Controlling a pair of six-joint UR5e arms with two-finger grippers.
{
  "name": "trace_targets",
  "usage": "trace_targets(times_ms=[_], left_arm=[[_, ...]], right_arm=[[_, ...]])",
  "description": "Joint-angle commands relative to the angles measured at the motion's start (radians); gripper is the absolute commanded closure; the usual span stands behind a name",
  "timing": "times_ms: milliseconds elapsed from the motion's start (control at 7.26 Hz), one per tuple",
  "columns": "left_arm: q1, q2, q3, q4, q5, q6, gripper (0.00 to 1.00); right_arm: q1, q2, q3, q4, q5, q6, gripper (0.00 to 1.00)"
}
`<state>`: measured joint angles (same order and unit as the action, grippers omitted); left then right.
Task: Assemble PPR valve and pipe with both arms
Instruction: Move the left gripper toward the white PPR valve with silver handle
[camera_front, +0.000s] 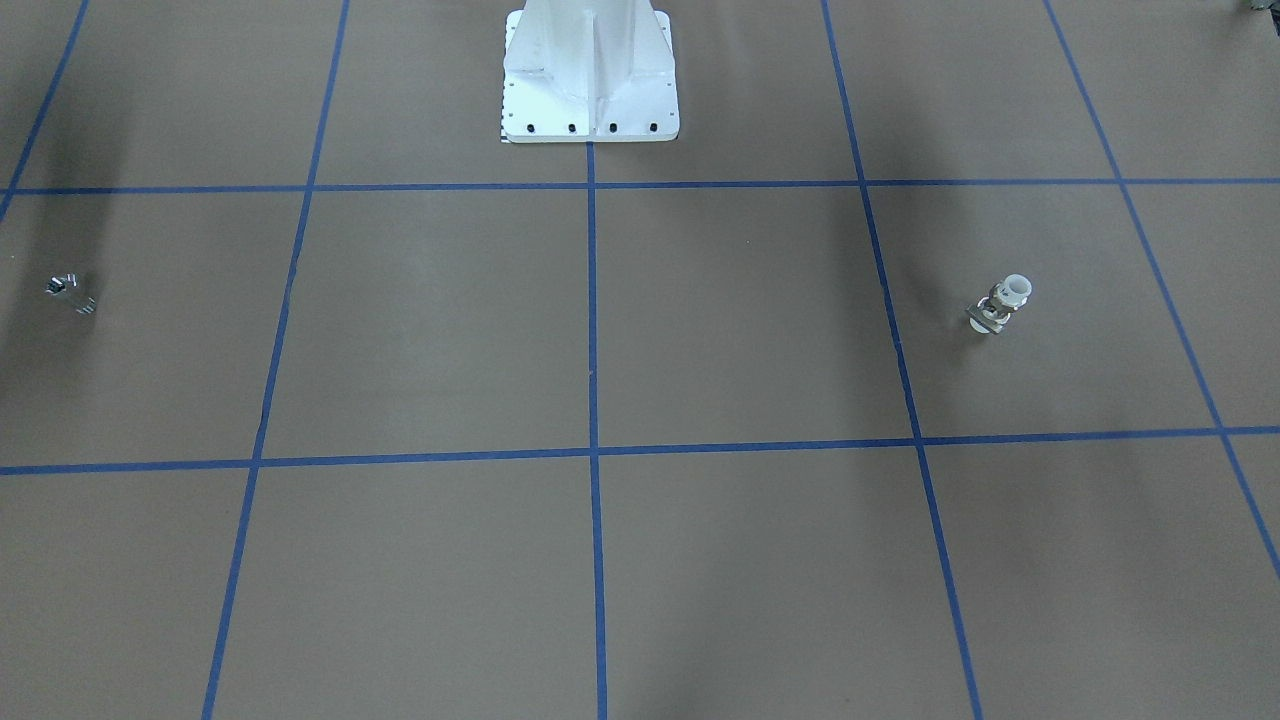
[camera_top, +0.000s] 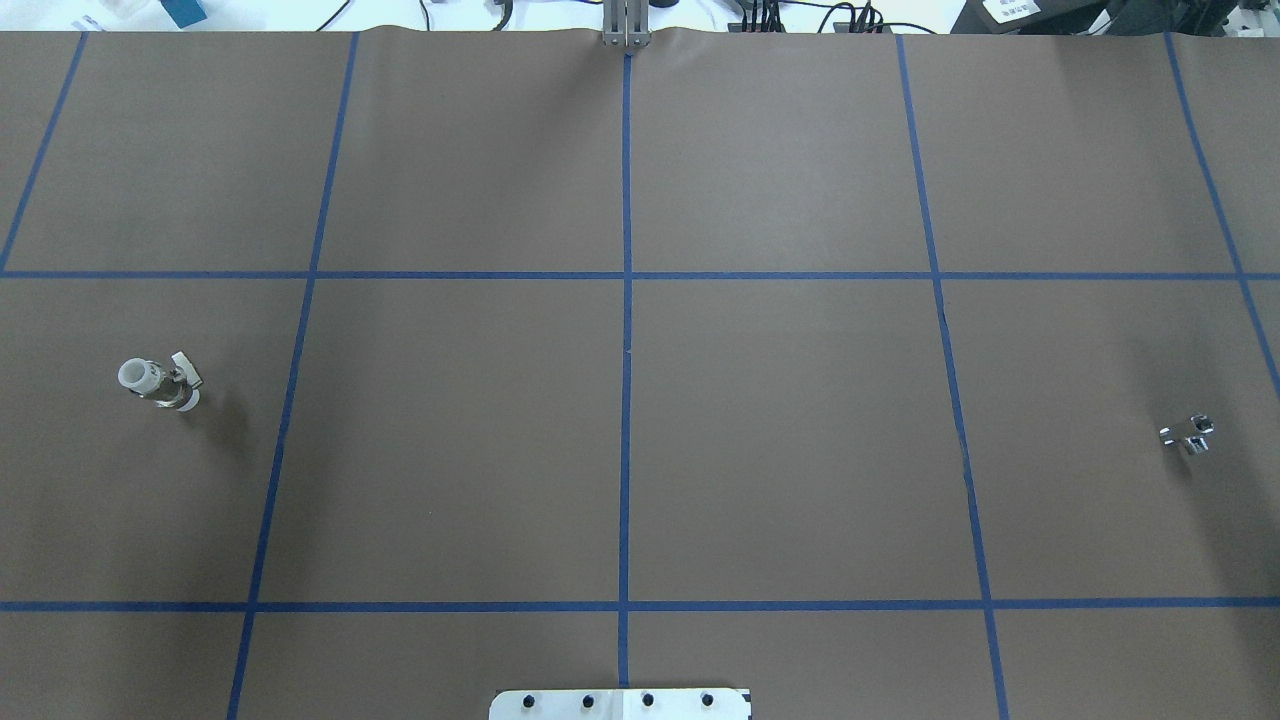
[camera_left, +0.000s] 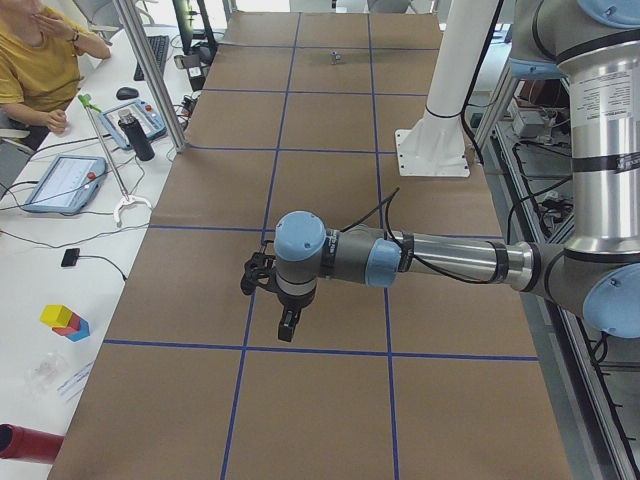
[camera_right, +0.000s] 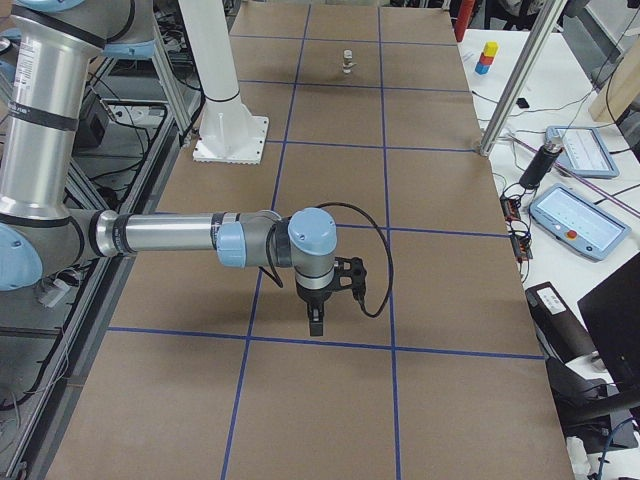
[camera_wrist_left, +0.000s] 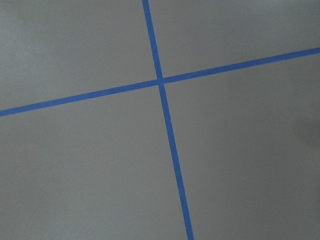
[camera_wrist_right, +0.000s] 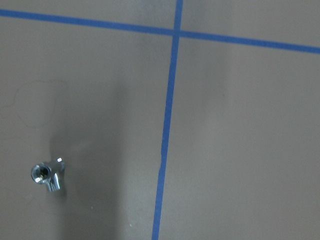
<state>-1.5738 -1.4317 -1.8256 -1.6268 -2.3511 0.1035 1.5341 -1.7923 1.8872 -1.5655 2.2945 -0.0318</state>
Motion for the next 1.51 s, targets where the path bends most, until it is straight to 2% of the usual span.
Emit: trace_targets(times_ms=[0, 275, 413, 551, 964, 1102, 1377], left_arm=[[0.0, -0.036, -0.014, -0.008, -0.008, 0.001, 0.0], [0.001, -0.07, -0.006, -0.132, -0.008, -0.005, 0.0], [0.012, -0.093, -0.009, -0.13, -0.022, -0.004, 0.0], [0.04, -0.095, -0.012, -0.145, -0.051, -0.093, 0.0], [0.17, -0.076, -0.008, -0.419, -0.028, -0.498, 0.0], [0.229, -0.058, -0.009, -0.515, -0.021, -0.542, 0.0], [0.406, -0.058, -0.007, -0.597, -0.008, -0.635, 0.0]], right_arm=[[0.0, 0.048, -0.017, 0.045, 0.005, 0.004, 0.0], [0.0, 0.047, -0.031, 0.079, 0.006, 0.001, 0.0], [0.0, 0.048, -0.03, 0.088, 0.005, 0.003, 0.0], [0.0, 0.051, -0.036, 0.087, 0.005, 0.004, 0.0], [0.0, 0.053, -0.043, 0.088, 0.007, 0.004, 0.0], [0.0, 0.053, -0.043, 0.088, 0.007, 0.004, 0.0], [0.0, 0.053, -0.042, 0.088, 0.005, 0.003, 0.0]])
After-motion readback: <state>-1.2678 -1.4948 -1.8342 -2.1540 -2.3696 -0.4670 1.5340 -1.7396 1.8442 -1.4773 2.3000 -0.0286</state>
